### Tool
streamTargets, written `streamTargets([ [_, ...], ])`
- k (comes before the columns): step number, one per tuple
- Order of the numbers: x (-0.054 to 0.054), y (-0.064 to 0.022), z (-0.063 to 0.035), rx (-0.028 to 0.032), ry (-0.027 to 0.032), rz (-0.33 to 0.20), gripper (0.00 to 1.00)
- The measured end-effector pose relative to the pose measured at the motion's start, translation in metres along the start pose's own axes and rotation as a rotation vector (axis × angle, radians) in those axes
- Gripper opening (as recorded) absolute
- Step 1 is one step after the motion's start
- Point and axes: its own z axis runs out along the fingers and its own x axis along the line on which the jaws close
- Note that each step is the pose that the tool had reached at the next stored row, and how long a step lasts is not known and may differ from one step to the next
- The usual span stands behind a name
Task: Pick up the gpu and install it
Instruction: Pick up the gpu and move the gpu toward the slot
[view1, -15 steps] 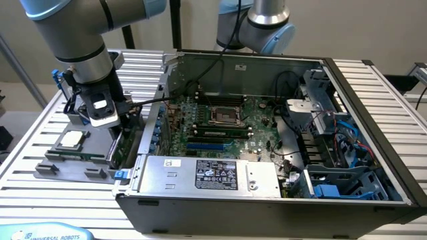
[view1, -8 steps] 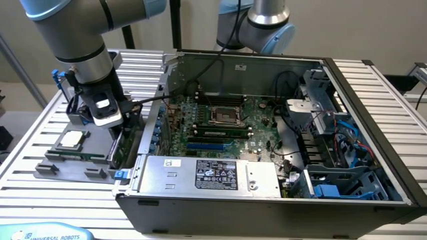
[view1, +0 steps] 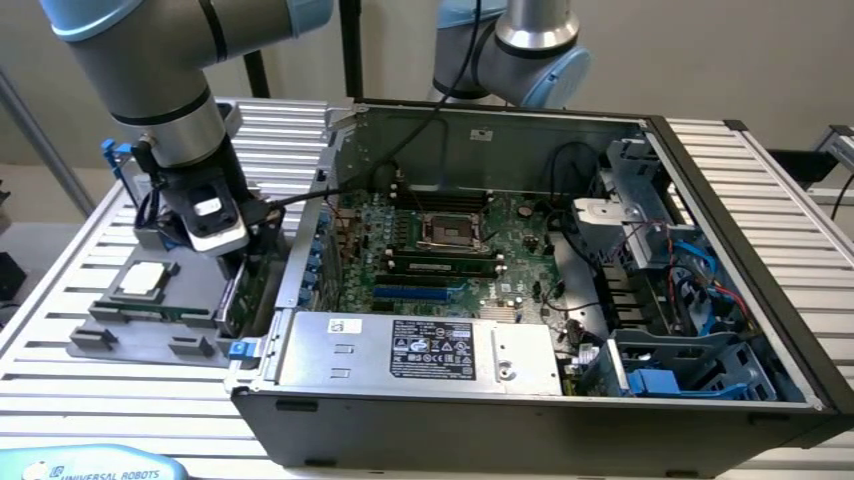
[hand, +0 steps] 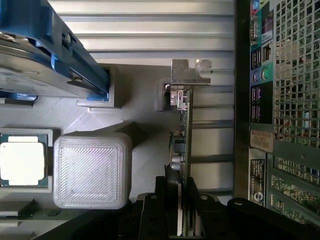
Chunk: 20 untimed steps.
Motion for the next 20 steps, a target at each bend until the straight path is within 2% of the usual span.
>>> streamTargets([
  [20, -0.0001, 0.0, -0.0002, -0.0007, 0.0004, -0.01, 0.27],
])
